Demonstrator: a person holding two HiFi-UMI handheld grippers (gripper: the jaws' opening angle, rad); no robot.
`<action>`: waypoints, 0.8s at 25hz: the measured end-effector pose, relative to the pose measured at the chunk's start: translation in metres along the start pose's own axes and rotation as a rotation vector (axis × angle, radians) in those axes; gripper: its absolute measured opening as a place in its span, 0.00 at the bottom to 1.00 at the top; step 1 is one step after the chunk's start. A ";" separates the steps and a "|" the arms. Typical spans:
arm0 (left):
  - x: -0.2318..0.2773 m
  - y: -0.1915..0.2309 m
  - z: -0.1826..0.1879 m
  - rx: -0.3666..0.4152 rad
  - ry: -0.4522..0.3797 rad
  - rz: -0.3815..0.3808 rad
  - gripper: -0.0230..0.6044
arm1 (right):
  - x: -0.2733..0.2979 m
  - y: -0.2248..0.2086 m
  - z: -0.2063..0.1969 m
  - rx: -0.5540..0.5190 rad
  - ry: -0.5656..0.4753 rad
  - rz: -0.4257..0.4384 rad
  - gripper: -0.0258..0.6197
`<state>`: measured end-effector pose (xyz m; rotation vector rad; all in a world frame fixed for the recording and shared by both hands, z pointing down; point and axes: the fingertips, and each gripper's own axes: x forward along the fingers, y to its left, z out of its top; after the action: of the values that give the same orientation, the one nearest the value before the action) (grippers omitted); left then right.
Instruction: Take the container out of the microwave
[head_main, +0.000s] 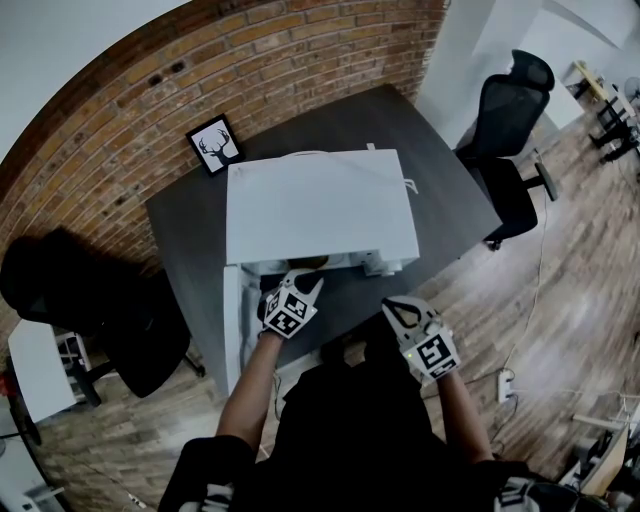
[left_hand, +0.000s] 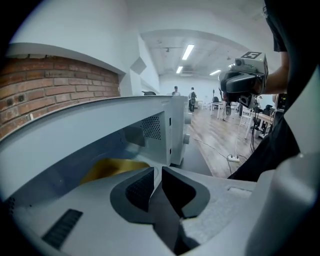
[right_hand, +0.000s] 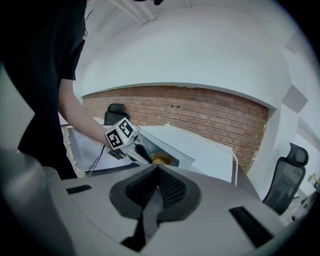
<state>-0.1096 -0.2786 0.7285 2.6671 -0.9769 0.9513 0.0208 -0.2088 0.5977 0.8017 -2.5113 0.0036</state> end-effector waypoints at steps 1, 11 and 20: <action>0.002 0.001 -0.002 -0.012 -0.001 0.001 0.10 | -0.001 0.000 -0.001 0.005 0.001 0.001 0.04; 0.018 0.009 -0.019 -0.034 0.065 0.006 0.13 | -0.006 0.000 -0.013 0.048 0.022 0.008 0.04; 0.027 0.013 -0.027 -0.019 0.095 0.007 0.13 | -0.005 0.000 -0.025 0.068 0.044 0.008 0.04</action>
<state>-0.1160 -0.2941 0.7647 2.5782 -0.9710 1.0546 0.0363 -0.2022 0.6174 0.8101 -2.4842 0.1088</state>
